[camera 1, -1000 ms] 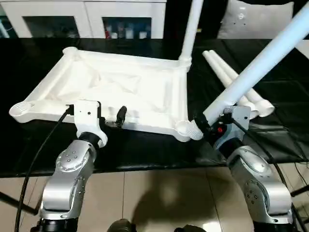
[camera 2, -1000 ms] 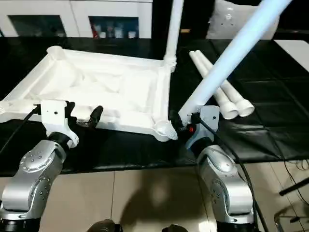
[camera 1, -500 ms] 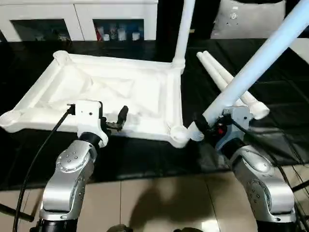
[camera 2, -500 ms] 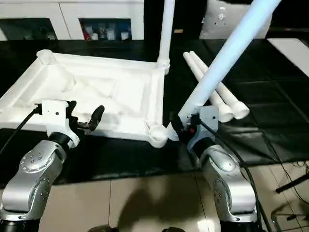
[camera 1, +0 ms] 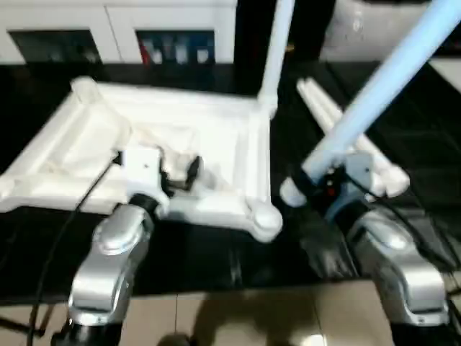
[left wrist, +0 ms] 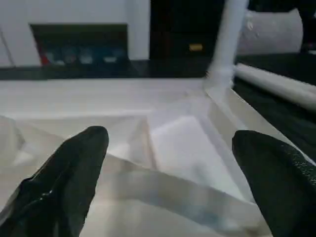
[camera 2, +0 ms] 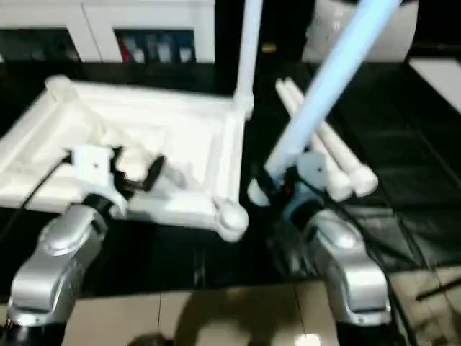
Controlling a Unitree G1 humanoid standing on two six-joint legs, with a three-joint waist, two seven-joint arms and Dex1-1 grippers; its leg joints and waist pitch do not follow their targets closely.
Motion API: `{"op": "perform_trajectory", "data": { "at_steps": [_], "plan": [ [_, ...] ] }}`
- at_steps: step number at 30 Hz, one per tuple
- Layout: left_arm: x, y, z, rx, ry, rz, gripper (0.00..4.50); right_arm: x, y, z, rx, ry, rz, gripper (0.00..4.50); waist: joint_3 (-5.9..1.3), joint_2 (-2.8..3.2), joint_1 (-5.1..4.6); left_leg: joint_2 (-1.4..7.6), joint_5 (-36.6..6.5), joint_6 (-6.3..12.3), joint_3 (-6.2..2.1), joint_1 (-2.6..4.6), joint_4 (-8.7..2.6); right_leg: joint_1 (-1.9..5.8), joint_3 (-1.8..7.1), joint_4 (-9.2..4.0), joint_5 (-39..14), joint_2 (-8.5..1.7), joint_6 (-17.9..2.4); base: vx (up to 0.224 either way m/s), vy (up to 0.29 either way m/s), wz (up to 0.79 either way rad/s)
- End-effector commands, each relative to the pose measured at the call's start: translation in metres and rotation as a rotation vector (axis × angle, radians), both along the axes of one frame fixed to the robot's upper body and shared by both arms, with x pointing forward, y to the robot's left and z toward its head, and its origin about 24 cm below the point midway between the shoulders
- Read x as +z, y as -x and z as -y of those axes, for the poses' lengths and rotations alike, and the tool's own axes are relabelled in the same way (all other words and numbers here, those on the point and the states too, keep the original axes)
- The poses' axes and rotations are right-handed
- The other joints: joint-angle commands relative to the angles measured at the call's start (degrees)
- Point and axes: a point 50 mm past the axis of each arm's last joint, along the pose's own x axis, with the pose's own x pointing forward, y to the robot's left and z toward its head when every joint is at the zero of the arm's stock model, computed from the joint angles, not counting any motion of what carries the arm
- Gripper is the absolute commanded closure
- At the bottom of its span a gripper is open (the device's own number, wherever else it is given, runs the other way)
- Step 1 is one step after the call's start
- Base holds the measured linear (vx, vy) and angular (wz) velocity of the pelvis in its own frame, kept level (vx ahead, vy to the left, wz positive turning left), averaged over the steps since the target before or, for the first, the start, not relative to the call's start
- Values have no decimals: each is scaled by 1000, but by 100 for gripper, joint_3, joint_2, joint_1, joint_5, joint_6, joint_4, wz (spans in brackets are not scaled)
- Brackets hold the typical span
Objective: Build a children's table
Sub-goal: Move to table
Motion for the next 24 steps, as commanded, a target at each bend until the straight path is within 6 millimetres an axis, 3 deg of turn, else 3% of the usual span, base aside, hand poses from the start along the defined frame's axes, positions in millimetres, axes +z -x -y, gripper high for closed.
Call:
{"op": "perform_trajectory", "data": {
  "at_steps": [1, 2, 3, 4, 5, 6, 7, 8, 9, 10, 11, 12, 13, 14, 15, 16, 17, 18, 19, 21, 23, 24],
  "plan": [
    [0, 1, -5, 17, -14, 5, 0, 4, -1, -6, 22, -5, 23, 262, -347, 235, -227, 710, 405, 982, -557, 748, -714, -322, -167, 166, -275, -44, -970, 118, 42, -4],
    [0, 1, -5, 17, -15, 5, 0, 4, -1, -5, 20, -9, 22, 262, -460, 178, -384, 870, 769, 1623, -852, 1127, -690, -691, -156, 417, -460, -72, -620, 118, 39, -7],
    [0, 1, -5, 15, -19, 6, 0, 4, -1, -4, 10, -27, 17, 262, -472, 166, -314, 879, 1486, 2308, -926, 1105, -538, -911, -102, 663, -442, -148, -66, 118, 39, -7],
    [1, 1, -5, 14, -21, 6, 0, 4, -2, -3, 2, -40, 13, 262, -462, 87, -300, 922, 1984, 2595, -833, 1013, -539, -1086, -14, 776, -135, -254, 319, 74, 36, -2],
    [1, 1, -4, 12, -24, 7, 0, 4, -2, -2, -9, -46, 13, 262, -424, 51, -265, 907, 1957, 2611, -694, 904, -601, -1100, 7, 810, 45, -272, 450, 0, 0, 0],
    [1, 0, -4, 1, -26, 8, 0, 4, -2, 0, -3, -46, 15, 262, -369, -24, -224, 800, 1197, 2446, -377, 669, -730, -1013, 84, 659, 462, -317, 381, 0, 0, 0],
    [1, 0, -4, -5, -21, 10, 0, 4, -2, 1, 0, -47, 15, 262, -328, -253, -182, 446, 0, 1887, -112, 557, -631, -854, 305, 11, 858, -488, 37, 0, 0, 0],
    [2, 0, -3, -11, -13, 13, 0, 4, -2, 1, 0, -53, 13, 262, -306, -396, -146, 165, -551, 1532, 29, 353, -554, -619, 504, -252, 750, -610, 21, 26, -108, 0],
    [2, -1, -2, -46, -16, 12, 0, 5, -2, 3, -7, -79, 17, 262, -288, -511, 96, -175, -468, 906, 81, 67, -33, -194, 938, -663, -934, -1120, 165, 26, -108, 0],
    [3, -2, -1, -74, -24, 15, 0, 6, -2, 5, -19, -86, 20, 262, -308, -454, 183, -12, 301, 426, -68, 23, -224, -126, 872, -549, -1199, -1139, 192, 31, -123, -10],
    [3, -2, -1, -74, -24, 15, 0, 6, -2, 5, -19, -86, 20, 262, -312, -394, 193, 26, 670, 276, -86, 2, -366, -149, 794, -449, -725, -1013, 139, 35, -71, -14],
    [4, -3, 0, -102, -39, 20, 0, 6, -1, 6, -13, -87, 25, 262, -343, -297, 115, 122, 1233, 121, -106, 28, -504, -263, 590, -233, 803, -693, -124, 35, -71, -14],
    [6, -7, -1, -153, -54, 34, 0, 9, -1, 5, 21, -110, 37, 262, -423, -269, 41, 170, 1838, 142, -97, 151, -453, -368, 479, -80, 2276, -536, -429, 0, 0, 0],
    [6, -7, -1, -153, -54, 34, 0, 9, -1, 5, 21, -110, 37, 262, -415, -238, 10, 189, 2004, 121, -109, 144, -456, -389, 445, -52, 2616, -509, -645, 0, 0, 0],
    [7, -12, -1, -187, -68, 38, 0, 12, -1, 5, 51, -125, 46, 262, -412, -219, -13, 214, 1847, 79, -97, 165, -467, -397, 403, -84, 2628, -509, -1018, 0, 0, 0],
    [7, -15, -1, -213, -81, 38, 0, 14, -1, 6, 59, -138, 50, 262, -397, -202, -23, 250, 1317, 109, -85, 170, -531, -364, 395, -147, 2108, -567, -1287, 0, 0, 0],
    [7, -17, -1, -236, -95, 38, 0, 15, -2, 6, 62, -146, 53, 262, -404, -221, -24, 280, 1083, 143, -89, 172, -551, -349, 382, -179, 1854, -600, -1403, 0, 0, 0],
    [6, -21, 2, -315, -145, 40, 0, 18, -4, 8, 72, -119, 83, 262, -351, -192, -19, 335, 607, 178, -91, 204, -592, -400, 378, -249, 1295, -645, -1562, 0, 0, 0],
    [6, -22, 5, -375, -164, 36, 0, 18, -4, 9, 88, -117, 61, 262, -355, -199, -34, 372, 182, 166, -81, 247, -619, -406, 376, -298, 780, -672, -1628, 0, 0, 0],
    [6, -22, 9, -468, -189, 23, 0, 18, -5, 9, 108, -118, 40, 262, -303, -166, -35, 399, -265, 105, -72, 254, -666, -433, 377, -357, 285, -699, -1634, 0, 0, 0],
    [2, -18, 13, -671, -255, -33, 0, 21, -6, 13, 133, -78, 75, 262, -277, -167, -39, 402, -757, -26, -46, 257, -709, -443, 396, -424, -322, -734, -1528, -28, 11, 3],
    [2, -18, 13, -671, -255, -33, 0, 21, -6, 13, 133, -78, 75, 262, -268, -169, -34, 403, -972, -112, -30, 262, -740, -456, 405, -448, -687, -747, -1421, 0, 0, 0]
  ]
}}
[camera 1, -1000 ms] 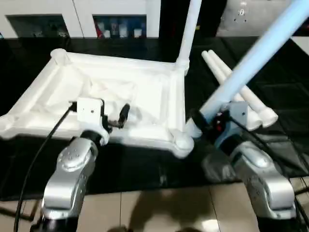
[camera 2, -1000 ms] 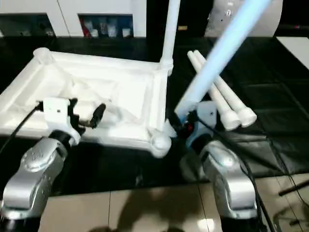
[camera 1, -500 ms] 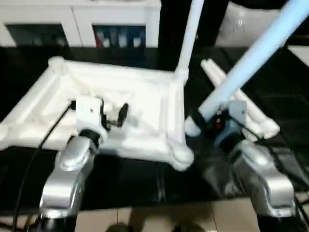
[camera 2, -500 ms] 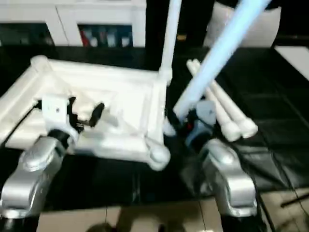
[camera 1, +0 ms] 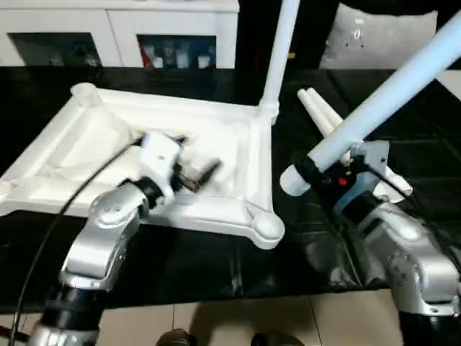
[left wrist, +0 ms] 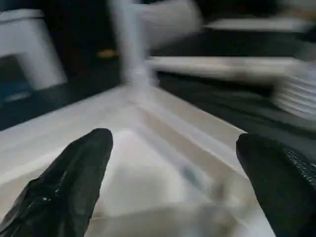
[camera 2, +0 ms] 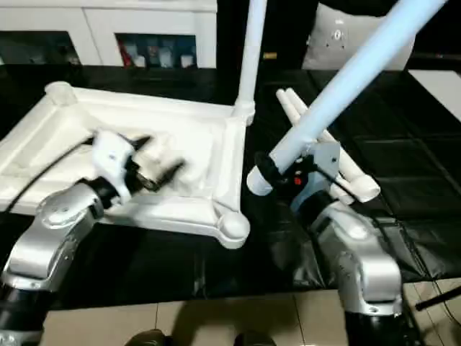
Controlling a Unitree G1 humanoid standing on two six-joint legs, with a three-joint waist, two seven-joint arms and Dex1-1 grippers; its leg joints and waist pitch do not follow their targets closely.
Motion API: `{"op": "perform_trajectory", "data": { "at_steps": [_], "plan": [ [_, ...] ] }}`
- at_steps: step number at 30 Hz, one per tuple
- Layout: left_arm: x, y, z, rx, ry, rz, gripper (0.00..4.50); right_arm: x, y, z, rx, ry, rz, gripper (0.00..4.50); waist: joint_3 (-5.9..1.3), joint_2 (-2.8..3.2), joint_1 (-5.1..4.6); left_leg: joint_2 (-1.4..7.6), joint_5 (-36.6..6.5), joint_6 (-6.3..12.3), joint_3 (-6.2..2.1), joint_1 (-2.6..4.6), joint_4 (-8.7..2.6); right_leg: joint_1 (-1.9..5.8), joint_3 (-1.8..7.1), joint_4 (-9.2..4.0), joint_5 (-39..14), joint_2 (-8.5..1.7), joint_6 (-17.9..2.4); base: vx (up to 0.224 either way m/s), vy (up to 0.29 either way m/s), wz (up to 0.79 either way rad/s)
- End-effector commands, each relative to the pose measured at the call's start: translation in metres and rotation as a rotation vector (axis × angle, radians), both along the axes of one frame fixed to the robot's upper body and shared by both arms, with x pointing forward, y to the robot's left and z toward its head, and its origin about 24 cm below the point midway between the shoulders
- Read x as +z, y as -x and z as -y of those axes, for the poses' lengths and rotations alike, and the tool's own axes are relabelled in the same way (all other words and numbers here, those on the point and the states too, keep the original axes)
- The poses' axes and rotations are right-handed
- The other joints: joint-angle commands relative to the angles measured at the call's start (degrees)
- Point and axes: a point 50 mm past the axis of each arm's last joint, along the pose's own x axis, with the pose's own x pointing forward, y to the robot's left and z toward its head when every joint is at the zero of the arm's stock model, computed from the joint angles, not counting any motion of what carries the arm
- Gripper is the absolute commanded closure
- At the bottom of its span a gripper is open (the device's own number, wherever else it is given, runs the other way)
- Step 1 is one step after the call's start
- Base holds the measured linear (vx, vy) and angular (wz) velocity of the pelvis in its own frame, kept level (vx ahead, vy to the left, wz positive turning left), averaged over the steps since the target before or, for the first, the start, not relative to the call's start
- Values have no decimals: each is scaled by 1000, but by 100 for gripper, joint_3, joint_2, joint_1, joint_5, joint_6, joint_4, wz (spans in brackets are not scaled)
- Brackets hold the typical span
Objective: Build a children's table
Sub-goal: Move to table
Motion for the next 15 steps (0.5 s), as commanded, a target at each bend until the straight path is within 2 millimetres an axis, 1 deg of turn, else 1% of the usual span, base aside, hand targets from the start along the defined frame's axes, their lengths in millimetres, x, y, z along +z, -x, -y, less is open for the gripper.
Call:
{"op": "perform_trajectory", "data": {
  "at_steps": [1, 2, 3, 4, 5, 6, 7, 8, 9, 10, 11, 12, 13, 15],
  "plan": [
    [-3, 4, 6, -133, -39, -39, 0, 6, -2, 5, 8, 24, 39, 262, -304, 56, -9, 566, -1072, 109, -135, 28, -590, 301, 334, -493, -1539, -577, -1134, 0, 0, 0],
    [-6, 5, 5, -204, -77, -71, 17, 5, -2, 5, 24, 34, 40, 262, -312, 56, 3, 571, -1053, 91, -121, 44, -588, 286, 342, -507, -1571, -591, -1109, 0, 0, 0],
    [-8, 6, 4, -246, -113, -88, 17, 5, -2, 5, 38, 44, 39, 262, -322, 68, 6, 571, -1004, 69, -92, 53, -585, 262, 347, -496, -1526, -578, -1100, 0, 0, 0],
    [-10, 6, 3, -274, -139, -101, 27, 4, -2, 5, 48, 52, 37, 262, -336, 145, 19, 575, -947, 47, -94, 34, -585, 272, 345, -468, -1420, -577, -1108, 0, 0, 0],
    [-10, 6, 3, -283, -148, -104, 33, 4, -2, 5, 50, 55, 37, 262, -339, 108, 8, 576, -922, 49, -79, 27, -588, 272, 342, -487, -1358, -568, -1105, 0, 0, 0],
    [-11, 6, 2, -304, -167, -115, 37, 3, -2, 5, 56, 62, 37, 262, -359, 92, 16, 573, -768, 73, -76, 16, -576, 289, 344, -459, -1130, -574, -1145, 0, 0, 0],
    [-13, 7, 1, -361, -189, -149, 47, 1, -1, 5, 59, 64, 26, 262, -381, 156, 30, 561, -587, 88, -65, 18, -557, 288, 341, -430, -886, -576, -1207, 0, 0, 0],
    [-14, 7, 1, -387, -196, -163, 47, 0, -1, 5, 63, 59, 20, 262, -388, 134, 25, 561, -512, 106, -57, 20, -554, 290, 337, -436, -753, -568, -1239, 0, 0, 0],
    [-14, 7, 1, -420, -214, -175, 47, -1, -1, 5, 59, 52, 11, 262, -401, 127, 38, 558, -390, 143, -46, 12, -546, 307, 334, -417, -530, -568, -1312, 0, 0, 0],
    [-15, 7, 1, -436, -226, -179, 73, -2, -1, 6, 57, 49, 8, 262, -410, 105, 44, 552, -252, 193, -40, -2, -540, 326, 331, -392, -328, -565, -1358, 0, 0, 0],
    [-15, 5, 1, -456, -250, -180, 73, -3, 0, 6, 52, 50, -3, 262, -413, 106, 51, 550, -198, 213, -36, -7, -536, 332, 330, -386, -256, -568, -1382, 0, 0, 0],
    [-15, 5, 1, -456, -250, -180, 79, -3, 0, 6, 52, 50, -3, 262, -409, 120, 58, 548, -136, 253, -31, -11, -534, 333, 323, -387, -210, -568, -1413, 0, 0, 0],
    [-16, 3, 2, -491, -280, -188, 94, -4, 0, 7, 53, 60, -12, 262, -407, 124, 57, 560, -114, 268, -33, -14, -534, 335, 316, -385, -211, -570, -1443, 0, 0, 0],
    [-17, 2, 3, -525, -307, -203, 115, -3, 1, 6, 70, 58, -8, 262, -394, 130, 58, 565, -195, 261, -25, -11, -542, 333, 313, -408, -361, -567, -1436, 0, 0, 0]
  ]
}}
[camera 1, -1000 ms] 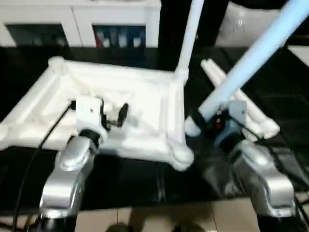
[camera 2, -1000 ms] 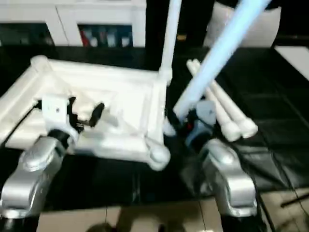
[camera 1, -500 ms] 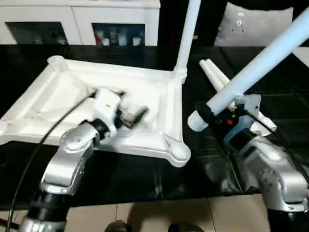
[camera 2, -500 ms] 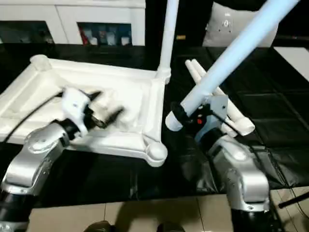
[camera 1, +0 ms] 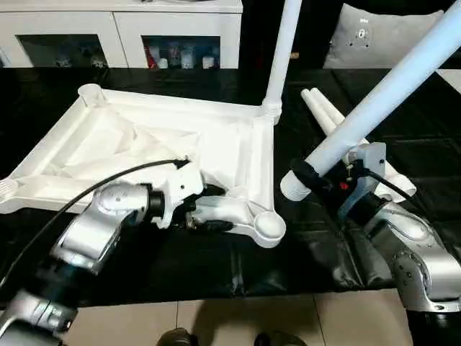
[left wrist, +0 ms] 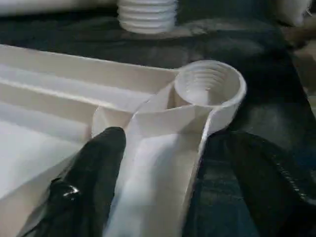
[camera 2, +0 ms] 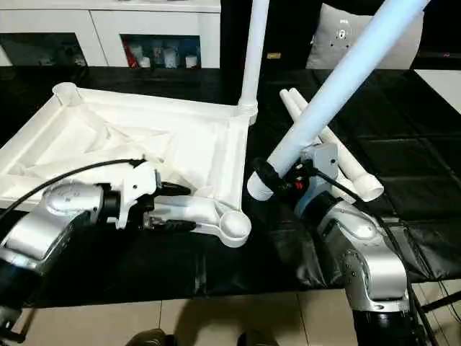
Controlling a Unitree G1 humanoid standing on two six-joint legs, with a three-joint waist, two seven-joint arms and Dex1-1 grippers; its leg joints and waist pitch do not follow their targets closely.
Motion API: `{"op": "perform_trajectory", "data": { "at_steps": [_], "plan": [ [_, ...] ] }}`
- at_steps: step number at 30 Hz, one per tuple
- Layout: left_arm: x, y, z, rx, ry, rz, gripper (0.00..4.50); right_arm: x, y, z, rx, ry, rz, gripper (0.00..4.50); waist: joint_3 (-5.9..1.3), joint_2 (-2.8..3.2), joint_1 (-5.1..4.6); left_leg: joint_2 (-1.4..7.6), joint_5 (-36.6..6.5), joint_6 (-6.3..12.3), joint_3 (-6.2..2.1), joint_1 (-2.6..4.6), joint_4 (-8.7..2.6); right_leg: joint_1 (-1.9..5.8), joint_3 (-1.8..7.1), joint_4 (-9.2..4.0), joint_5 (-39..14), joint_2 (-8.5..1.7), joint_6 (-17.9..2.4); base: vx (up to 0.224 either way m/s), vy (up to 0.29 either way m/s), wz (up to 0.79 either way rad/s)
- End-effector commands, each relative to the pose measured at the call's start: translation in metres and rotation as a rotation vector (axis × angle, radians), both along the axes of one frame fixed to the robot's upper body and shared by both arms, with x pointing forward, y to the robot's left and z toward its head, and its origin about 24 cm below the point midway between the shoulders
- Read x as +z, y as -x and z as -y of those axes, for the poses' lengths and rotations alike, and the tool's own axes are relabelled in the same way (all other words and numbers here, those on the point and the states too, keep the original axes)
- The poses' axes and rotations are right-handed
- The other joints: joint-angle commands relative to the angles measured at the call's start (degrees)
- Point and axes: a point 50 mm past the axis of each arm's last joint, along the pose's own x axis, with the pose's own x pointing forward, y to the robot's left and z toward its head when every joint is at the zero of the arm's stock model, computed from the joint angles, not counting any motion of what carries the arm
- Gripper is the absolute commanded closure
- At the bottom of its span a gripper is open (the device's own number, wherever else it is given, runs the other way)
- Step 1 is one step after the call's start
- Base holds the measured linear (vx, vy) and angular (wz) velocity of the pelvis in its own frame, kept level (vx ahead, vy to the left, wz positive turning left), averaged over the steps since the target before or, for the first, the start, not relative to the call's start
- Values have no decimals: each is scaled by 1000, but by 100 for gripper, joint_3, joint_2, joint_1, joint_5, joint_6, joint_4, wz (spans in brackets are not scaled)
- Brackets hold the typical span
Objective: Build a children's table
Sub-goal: Move to table, then insert table leg to table base
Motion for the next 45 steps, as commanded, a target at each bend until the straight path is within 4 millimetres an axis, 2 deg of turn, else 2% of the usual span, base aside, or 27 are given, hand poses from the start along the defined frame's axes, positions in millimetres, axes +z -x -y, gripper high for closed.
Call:
{"op": "perform_trajectory", "data": {
  "at_steps": [1, 6, 7, 9, 10, 13, 14, 19, 20, 21, 28, 31, 32, 34, 37, 41, 42, 43, 45],
  "plan": [
    [-3, -1, 0, -51, -54, -14, 120, 3, 2, 0, 21, 5, 7, 262, -399, 76, 21, 492, -299, 269, -119, -10, -479, 371, 338, -406, -461, -579, -1444, 0, 0, 0],
    [-8, -4, 0, -102, -99, -44, 155, 6, 0, 1, -14, 25, 66, 262, -384, 66, 11, 522, -568, 108, -73, 13, -509, 345, 350, -446, -902, -591, -1357, 0, 0, 0],
    [-8, -5, 2, -121, -105, -54, 162, 5, 1, 0, -9, 15, 61, 262, -382, 95, 7, 532, -576, 95, -66, 23, -511, 331, 352, -442, -858, -582, -1376, 0, 0, 0],
    [-9, -6, 5, -129, -113, -55, 170, 5, 2, -1, 6, 3, 51, 262, -387, 88, 13, 538, -523, 108, -59, 17, -509, 337, 352, -421, -704, -583, -1432, 0, 0, 0],
    [-9, -7, 5, -131, -116, -55, 192, 5, 3, -2, 13, -4, 45, 262, -386, 90, 18, 536, -501, 126, -56, 16, -503, 336, 349, -418, -640, -582, -1456, 0, 0, 0],
    [-11, -9, 7, -135, -128, -62, 200, 3, 5, -4, 29, 3, 41, 262, -390, 95, 23, 541, -402, 162, -53, 9, -499, 344, 345, -407, -484, -587, -1502, 0, 0, 0],
    [-12, -9, 8, -135, -130, -64, 228, 3, 5, -5, 30, 3, 42, 262, -391, 90, 20, 539, -398, 167, -50, 8, -498, 347, 346, -410, -466, -585, -1501, 0, 0, 0],
    [-15, -11, 9, -128, -141, -60, 267, 1, 7, -8, 40, -4, 39, 262, -378, 91, 27, 552, -481, 169, -55, 7, -509, 345, 349, -428, -612, -604, -1496, 0, 0, 0],
    [-15, -12, 9, -123, -144, -61, 267, 0, 7, -9, 49, -2, 35, 262, -376, 87, 24, 552, -492, 165, -54, 5, -512, 346, 349, -430, -620, -602, -1491, 0, 0, 0],
    [-16, -14, 8, -118, -151, -57, 285, 0, 9, -11, 62, 7, 33, 262, -372, 65, 19, 547, -498, 169, -54, -7, -514, 356, 351, -434, -642, -602, -1473, 0, 0, 0],
    [-15, -17, 6, -120, -162, -57, 343, -2, 11, -15, 115, -20, 22, 262, -360, 79, 23, 561, -557, 197, -56, 5, -523, 335, 356, -453, -755, -617, -1465, 0, 0, 0],
    [-16, -16, 6, -126, -160, -61, 374, -3, 11, -15, 120, -24, 18, 262, -364, 84, 25, 569, -509, 195, -55, 6, -525, 331, 355, -441, -652, -614, -1498, 0, 0, 0],
    [-16, -16, 7, -129, -158, -64, 387, -3, 12, -15, 125, -26, 15, 262, -381, 59, 19, 570, -488, 203, -54, 5, -525, 344, 352, -434, -627, -613, -1503, 0, 0, 0],
    [-16, -16, 7, -135, -155, -67, 390, -4, 12, -16, 133, -25, 9, 262, -375, 72, 24, 569, -476, 219, -52, 4, -521, 336, 352, -435, -618, -620, -1514, 0, 0, 0],
    [-16, -16, 7, -137, -153, -66, 431, -4, 12, -16, 141, -22, 5, 262, -390, 59, 23, 570, -433, 227, -51, 7, -521, 345, 348, -432, -612, -620, -1505, 0, 0, 0],
    [-16, -16, 7, -139, -152, -68, 443, -5, 12, -16, 172, -15, -14, 262, -402, 61, 11, 562, -249, 286, -51, -15, -511, 367, 344, -406, -334, -620, -1541, 0, 0, 0],
    [-16, -16, 7, -139, -152, -69, 448, -6, 12, -16, 179, -13, -18, 262, -434, 55, 9, 565, -203, 302, -49, -6, -500, 380, 341, -393, -257, -622, -1559, 0, 0, 0],
    [-17, -16, 7, -139, -152, -73, 448, -7, 12, -17, 203, -8, -31, 262, -430, 55, 2, 553, -140, 351, -39, -9, -491, 377, 340, -395, -166, -619, -1584, 0, 0, 0],
    [-18, -16, 7, -132, -149, -85, 450, -7, 13, -18, 242, 2, -49, 262, -423, 49, 5, 548, -209, 367, -30, -10, -491, 379, 343, -413, -267, -621, -1593, 0, 0, 0]
  ]
}}
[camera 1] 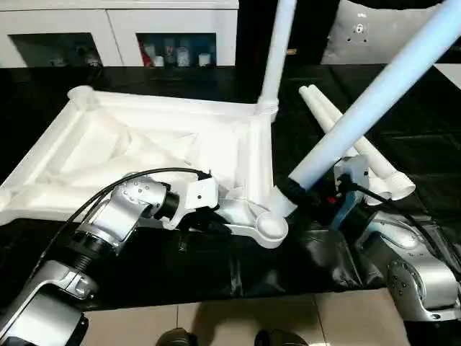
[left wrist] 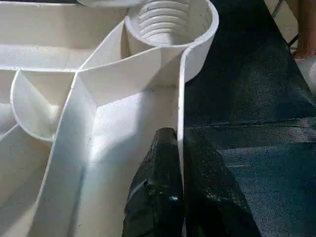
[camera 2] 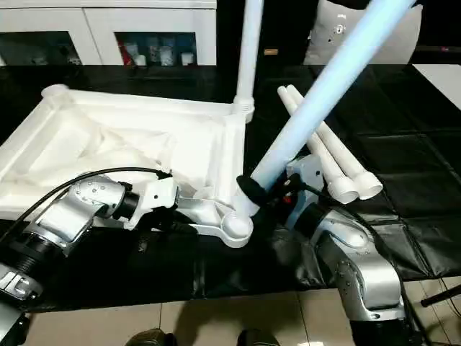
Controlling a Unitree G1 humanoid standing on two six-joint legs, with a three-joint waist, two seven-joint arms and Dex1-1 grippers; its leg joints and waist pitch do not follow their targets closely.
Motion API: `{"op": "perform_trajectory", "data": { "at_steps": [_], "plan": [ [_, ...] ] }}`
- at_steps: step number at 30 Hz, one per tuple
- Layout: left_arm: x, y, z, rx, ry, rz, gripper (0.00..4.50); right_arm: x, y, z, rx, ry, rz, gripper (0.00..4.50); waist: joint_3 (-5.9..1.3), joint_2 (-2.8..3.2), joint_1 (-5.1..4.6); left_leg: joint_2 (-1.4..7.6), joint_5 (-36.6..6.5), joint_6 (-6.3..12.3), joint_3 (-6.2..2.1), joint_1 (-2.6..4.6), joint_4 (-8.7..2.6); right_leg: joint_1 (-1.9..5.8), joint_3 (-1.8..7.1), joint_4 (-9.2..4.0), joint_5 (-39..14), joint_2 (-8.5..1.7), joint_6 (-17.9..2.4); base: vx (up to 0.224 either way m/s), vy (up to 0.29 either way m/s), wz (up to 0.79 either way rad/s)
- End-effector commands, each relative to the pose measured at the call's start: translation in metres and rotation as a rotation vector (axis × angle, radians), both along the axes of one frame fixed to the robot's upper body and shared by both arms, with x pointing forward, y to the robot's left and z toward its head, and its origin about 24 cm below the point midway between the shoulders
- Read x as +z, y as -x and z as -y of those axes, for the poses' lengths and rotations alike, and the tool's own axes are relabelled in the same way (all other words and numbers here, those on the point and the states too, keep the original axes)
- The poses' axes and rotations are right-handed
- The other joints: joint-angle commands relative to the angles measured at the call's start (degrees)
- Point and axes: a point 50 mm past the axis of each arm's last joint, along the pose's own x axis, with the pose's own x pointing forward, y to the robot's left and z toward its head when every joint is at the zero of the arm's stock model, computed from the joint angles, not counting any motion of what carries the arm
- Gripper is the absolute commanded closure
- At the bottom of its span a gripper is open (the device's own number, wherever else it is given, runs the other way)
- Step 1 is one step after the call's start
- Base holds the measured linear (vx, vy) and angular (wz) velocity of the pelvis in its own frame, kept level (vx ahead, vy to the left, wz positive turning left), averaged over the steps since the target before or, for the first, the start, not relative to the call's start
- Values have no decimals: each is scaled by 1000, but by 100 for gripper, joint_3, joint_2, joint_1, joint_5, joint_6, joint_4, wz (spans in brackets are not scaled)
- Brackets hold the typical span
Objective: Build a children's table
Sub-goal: Insert table leg to table base
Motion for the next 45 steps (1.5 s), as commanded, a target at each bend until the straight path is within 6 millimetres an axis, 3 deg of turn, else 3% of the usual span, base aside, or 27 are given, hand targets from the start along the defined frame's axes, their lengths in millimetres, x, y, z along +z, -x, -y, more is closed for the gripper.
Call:
{"op": "perform_trajectory", "data": {
  "at_steps": [1, 4, 9, 11, 13, 15, 17, 19, 31, 38, 45],
  "plan": [
    [2, -3, -2, 47, 2, -8, 450, 5, 0, -5, 92, 15, -14, 262, -439, 12, 46, 496, -242, 327, -138, -12, -460, 396, 337, -368, -321, -619, -1590, 0, 0, 0],
    [-1, -5, -3, 93, -8, -19, 450, 6, 0, -7, 130, 26, -19, 262, -452, 21, 44, 504, -247, 311, -136, 1, -453, 388, 336, -364, -369, -615, -1609, 0, 0, 0],
    [-1, -9, -1, 191, 30, 19, 450, 12, -3, -11, 185, 68, -21, 262, -450, -42, 53, 497, -188, 338, -130, -19, -447, 406, 335, -369, -456, -617, -1576, 0, 0, 0],
    [-2, -7, -1, 189, 26, 18, 450, 13, -4, -12, 194, 73, -18, 262, -455, -34, 45, 489, -175, 338, -127, -27, -437, 405, 338, -376, -566, -625, -1528, 0, 0, 0],
    [-5, -6, -5, 230, -23, 1, 450, 15, -6, -15, 225, 94, -24, 262, -458, -67, 22, 482, -86, 370, -116, -24, -430, 392, 334, -382, -613, -610, -1486, 0, 0, 0],
    [-7, -5, -7, 255, -42, 0, 450, 14, -8, -17, 237, 131, -22, 262, -460, -46, 17, 487, -33, 401, -114, -22, -423, 383, 332, -371, -545, -602, -1500, 0, 0, 0],
    [-9, -5, -9, 275, -64, 3, 450, 12, -11, -17, 230, 154, -24, 262, -457, -73, 2, 484, 5, 415, -111, -24, -424, 378, 325, -366, -495, -592, -1501, 0, 0, 0],
    [-9, -4, -10, 273, -71, 10, 450, 11, -14, -16, 219, 167, -26, 262, -458, -50, 12, 486, -45, 416, -109, -13, -419, 374, 331, -376, -541, -602, -1511, 0, 0, 0],
    [-2, 1, 3, 168, -16, 32, 450, -1, -23, -11, 245, 228, -90, 262, -497, -73, 1, 488, 67, 524, -104, -16, -399, 390, 322, -328, -143, -594, -1627, 0, 0, 0],
    [2, -1, 6, 134, -16, 56, 450, -15, -23, -6, 279, 273, -156, 262, -495, -69, 13, 487, -7, 493, -99, -7, -399, 392, 319, -342, -270, -592, -1632, 0, 0, 0],
    [3, -2, 4, 121, -30, 61, 450, -15, -26, -1, 290, 280, -166, 262, -510, -78, 20, 488, 20, 512, -107, -8, -397, 405, 313, -326, -134, -592, -1672, 0, 0, 0]
  ]
}}
